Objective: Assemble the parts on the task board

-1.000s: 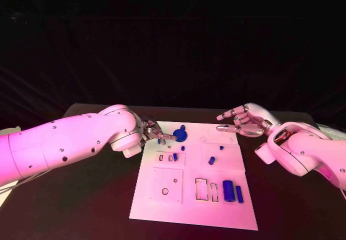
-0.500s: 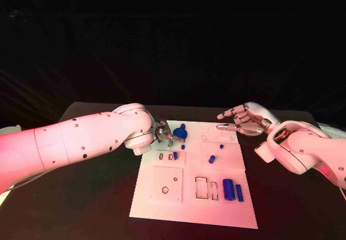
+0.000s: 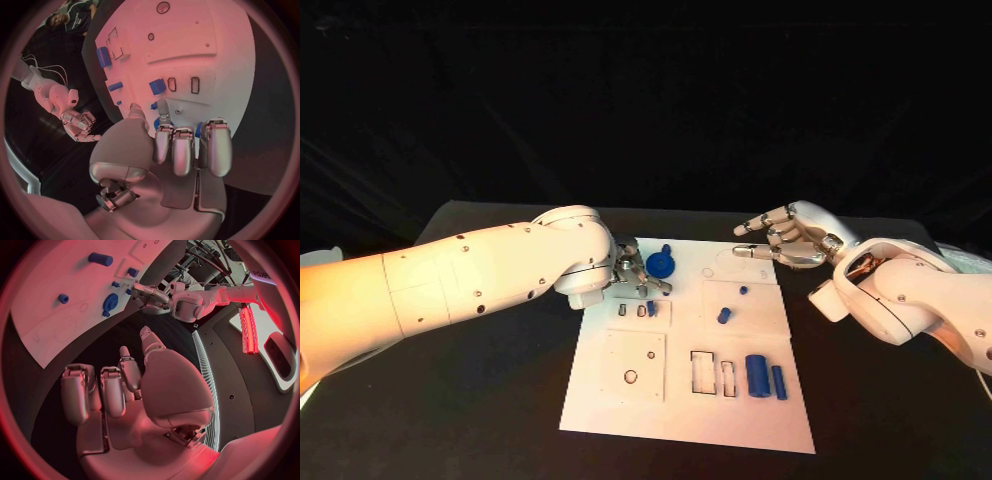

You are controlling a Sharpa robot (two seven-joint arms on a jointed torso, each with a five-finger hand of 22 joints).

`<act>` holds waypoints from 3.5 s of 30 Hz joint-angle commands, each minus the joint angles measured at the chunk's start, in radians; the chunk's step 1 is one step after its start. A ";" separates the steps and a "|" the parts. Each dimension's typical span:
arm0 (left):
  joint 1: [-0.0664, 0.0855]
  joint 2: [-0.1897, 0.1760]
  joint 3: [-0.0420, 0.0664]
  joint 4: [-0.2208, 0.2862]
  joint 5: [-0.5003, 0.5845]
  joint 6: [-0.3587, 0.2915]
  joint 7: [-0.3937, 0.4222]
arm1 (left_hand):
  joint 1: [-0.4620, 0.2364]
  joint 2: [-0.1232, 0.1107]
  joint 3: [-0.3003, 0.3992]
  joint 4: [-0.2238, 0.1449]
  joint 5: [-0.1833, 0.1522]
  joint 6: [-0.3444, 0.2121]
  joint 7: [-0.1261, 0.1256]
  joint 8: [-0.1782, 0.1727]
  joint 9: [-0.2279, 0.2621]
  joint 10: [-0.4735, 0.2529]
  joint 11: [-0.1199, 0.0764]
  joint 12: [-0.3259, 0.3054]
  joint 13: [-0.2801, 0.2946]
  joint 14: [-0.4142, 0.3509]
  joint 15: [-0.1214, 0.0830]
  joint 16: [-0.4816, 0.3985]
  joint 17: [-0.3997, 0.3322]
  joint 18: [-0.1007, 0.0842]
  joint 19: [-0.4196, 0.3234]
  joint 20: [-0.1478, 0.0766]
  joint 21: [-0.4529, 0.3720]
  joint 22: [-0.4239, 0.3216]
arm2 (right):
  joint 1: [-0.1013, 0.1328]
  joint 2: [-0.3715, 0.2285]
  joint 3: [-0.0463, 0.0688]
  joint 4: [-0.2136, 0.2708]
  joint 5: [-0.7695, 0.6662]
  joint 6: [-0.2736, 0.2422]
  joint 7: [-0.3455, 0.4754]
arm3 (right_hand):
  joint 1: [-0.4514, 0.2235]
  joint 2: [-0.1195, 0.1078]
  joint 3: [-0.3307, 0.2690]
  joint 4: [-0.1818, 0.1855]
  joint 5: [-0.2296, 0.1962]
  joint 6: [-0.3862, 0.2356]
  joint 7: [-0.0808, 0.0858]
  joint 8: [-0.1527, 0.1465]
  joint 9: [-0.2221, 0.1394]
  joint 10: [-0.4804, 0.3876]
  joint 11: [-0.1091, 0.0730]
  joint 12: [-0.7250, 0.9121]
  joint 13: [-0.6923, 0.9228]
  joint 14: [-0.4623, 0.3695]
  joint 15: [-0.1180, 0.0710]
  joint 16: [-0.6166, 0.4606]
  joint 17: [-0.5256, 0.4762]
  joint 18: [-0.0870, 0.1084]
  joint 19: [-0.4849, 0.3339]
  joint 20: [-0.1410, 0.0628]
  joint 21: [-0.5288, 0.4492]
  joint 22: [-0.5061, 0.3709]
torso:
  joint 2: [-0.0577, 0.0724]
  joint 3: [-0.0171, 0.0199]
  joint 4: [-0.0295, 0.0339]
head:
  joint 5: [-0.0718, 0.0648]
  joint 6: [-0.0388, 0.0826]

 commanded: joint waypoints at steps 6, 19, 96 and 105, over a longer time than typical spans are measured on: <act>-0.001 0.005 0.000 -0.003 -0.008 0.058 -0.040 | 0.008 0.015 0.000 -0.001 -0.003 -0.004 -0.007 0.009 0.006 0.016 -0.005 0.008 0.118 0.103 -0.008 0.003 0.263 -0.018 0.029 -0.007 0.008 0.087 | -0.001 0.004 0.000 -0.005 -0.003 0.005 -0.002 | 0.006 0.001 -0.008 0.000 0.005 0.008 -0.001 0.005 0.002 0.000 -0.005 -0.006 0.016 0.079 -0.001 -0.003 0.158 0.010 -0.002 -0.001 -0.006 0.052 | 0.000 -0.0001 0.0010 | 0.000 -0.003; -0.009 0.022 -0.001 -0.017 -0.008 0.092 -0.042 | 0.013 0.020 0.002 -0.001 -0.003 -0.002 -0.008 0.013 0.013 0.017 -0.006 0.010 0.120 0.103 -0.009 0.003 0.263 -0.018 0.029 -0.008 0.009 0.088 | -0.002 0.006 0.000 -0.009 -0.003 0.008 -0.003 | 0.006 0.002 -0.009 0.000 0.008 0.008 -0.001 0.005 0.002 0.000 -0.005 -0.006 0.016 0.079 -0.001 -0.004 0.157 0.010 -0.002 -0.001 -0.006 0.052 | -0.001 0.0001 0.0005 | 0.000 -0.008; -0.022 0.037 -0.001 -0.039 0.019 0.118 -0.042 | 0.184 -0.135 0.678 -0.060 0.095 -0.038 -0.013 -0.037 0.107 0.009 -0.012 -0.009 0.115 0.103 -0.015 0.003 0.263 -0.016 0.024 -0.013 0.004 0.092 | -0.003 0.014 0.000 -0.009 0.001 0.015 -0.003 | 0.008 0.007 -0.012 0.000 0.015 0.009 -0.001 0.005 0.003 0.002 -0.006 -0.004 0.017 0.080 -0.002 -0.003 0.159 0.010 -0.001 -0.002 -0.006 0.053 | -0.001 0.0009 0.0016 | -0.003 -0.026; -0.022 -0.005 0.002 0.002 0.047 0.025 -0.018 | 0.157 -0.194 0.920 -0.134 0.120 -0.046 0.001 -0.029 0.141 0.008 -0.002 -0.018 0.109 0.103 -0.005 0.003 0.263 -0.016 0.023 -0.004 0.001 0.091 | -0.004 0.011 0.000 -0.007 -0.004 0.015 -0.002 | 0.007 0.010 -0.015 0.001 0.016 0.009 -0.001 0.005 0.003 0.003 -0.006 -0.003 0.018 0.080 -0.002 -0.003 0.159 0.010 -0.001 -0.002 -0.006 0.053 | -0.002 0.0028 0.0071 | -0.005 -0.024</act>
